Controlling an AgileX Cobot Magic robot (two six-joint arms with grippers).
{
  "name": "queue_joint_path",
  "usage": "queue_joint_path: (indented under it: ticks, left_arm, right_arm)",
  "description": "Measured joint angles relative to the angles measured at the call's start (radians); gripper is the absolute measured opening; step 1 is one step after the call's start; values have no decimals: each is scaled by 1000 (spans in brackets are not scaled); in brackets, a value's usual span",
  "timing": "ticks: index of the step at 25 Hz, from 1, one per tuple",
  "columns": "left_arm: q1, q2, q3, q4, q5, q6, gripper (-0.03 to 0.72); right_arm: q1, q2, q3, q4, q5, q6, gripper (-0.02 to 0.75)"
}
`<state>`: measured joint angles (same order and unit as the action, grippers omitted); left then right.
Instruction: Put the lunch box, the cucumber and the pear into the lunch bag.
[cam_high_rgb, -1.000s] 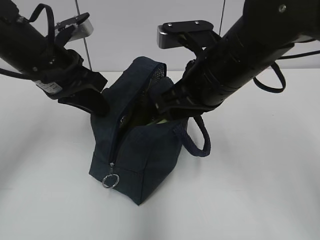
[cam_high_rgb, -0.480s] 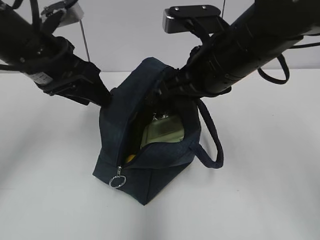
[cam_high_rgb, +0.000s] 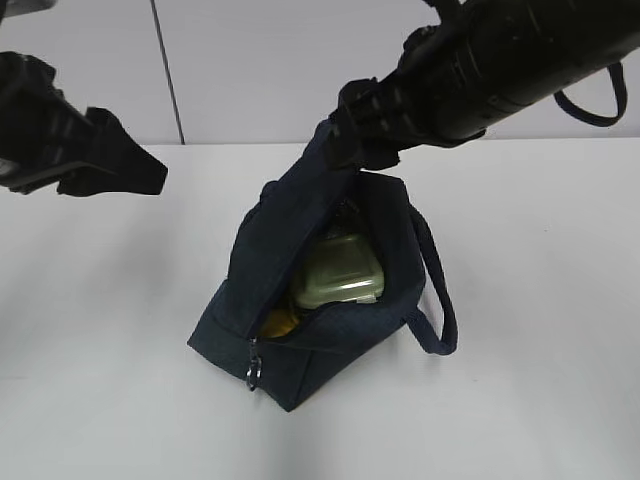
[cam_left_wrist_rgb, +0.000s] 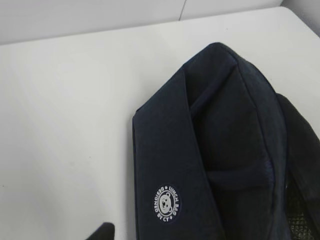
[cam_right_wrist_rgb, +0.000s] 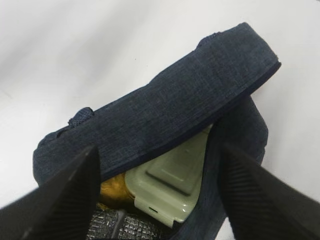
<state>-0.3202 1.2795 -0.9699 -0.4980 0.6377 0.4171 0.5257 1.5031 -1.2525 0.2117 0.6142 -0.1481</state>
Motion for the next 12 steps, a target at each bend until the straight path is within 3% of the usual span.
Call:
queue_joint_path:
  ticks: [7, 12]
  left_arm:
    - [0, -107, 95, 40, -55, 6, 337]
    - [-10, -227, 227, 40, -214, 11, 332]
  right_arm:
    - [0, -41, 26, -18, 7, -2, 561]
    - [7, -174, 268, -24, -155, 0, 529]
